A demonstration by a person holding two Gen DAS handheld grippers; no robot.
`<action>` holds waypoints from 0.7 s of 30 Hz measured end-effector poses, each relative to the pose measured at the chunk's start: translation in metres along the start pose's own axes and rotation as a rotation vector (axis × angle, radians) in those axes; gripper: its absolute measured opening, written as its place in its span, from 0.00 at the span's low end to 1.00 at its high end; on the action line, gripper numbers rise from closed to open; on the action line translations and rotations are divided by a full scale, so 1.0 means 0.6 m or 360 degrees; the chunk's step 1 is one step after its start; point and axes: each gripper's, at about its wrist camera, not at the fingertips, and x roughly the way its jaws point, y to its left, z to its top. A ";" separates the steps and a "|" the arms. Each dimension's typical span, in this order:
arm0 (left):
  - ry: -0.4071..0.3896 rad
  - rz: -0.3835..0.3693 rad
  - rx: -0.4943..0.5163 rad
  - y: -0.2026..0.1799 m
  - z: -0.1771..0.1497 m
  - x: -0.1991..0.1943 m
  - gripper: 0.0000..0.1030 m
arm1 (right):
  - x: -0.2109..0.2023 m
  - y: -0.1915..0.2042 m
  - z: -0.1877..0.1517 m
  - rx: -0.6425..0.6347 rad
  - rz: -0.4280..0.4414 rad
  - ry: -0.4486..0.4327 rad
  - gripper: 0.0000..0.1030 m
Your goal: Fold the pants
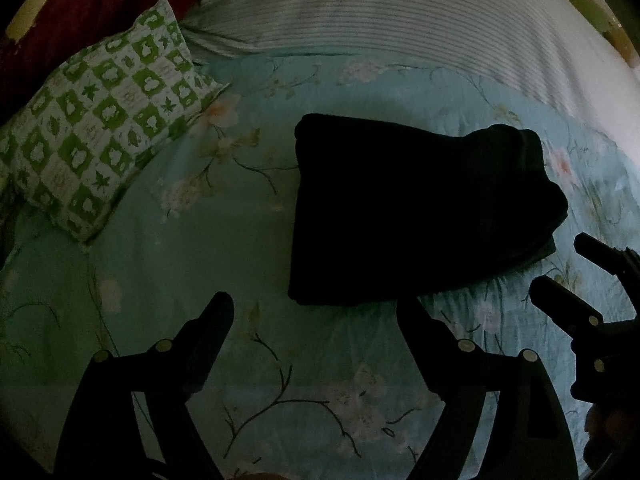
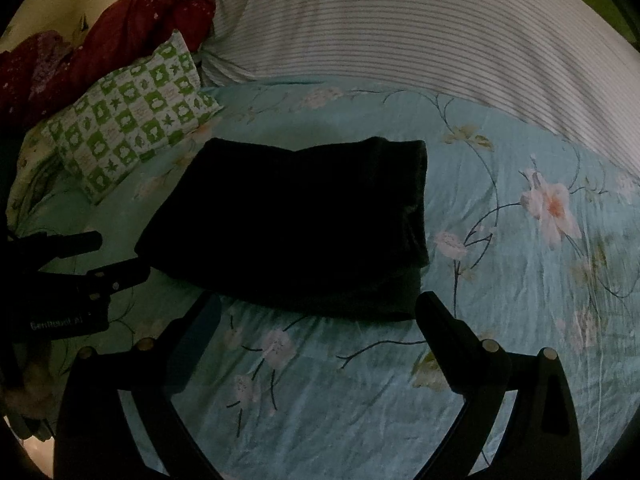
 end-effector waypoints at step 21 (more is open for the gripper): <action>-0.0015 -0.0010 0.0044 -0.002 0.003 0.000 0.82 | -0.004 0.001 0.004 0.0029 0.0025 -0.0008 0.95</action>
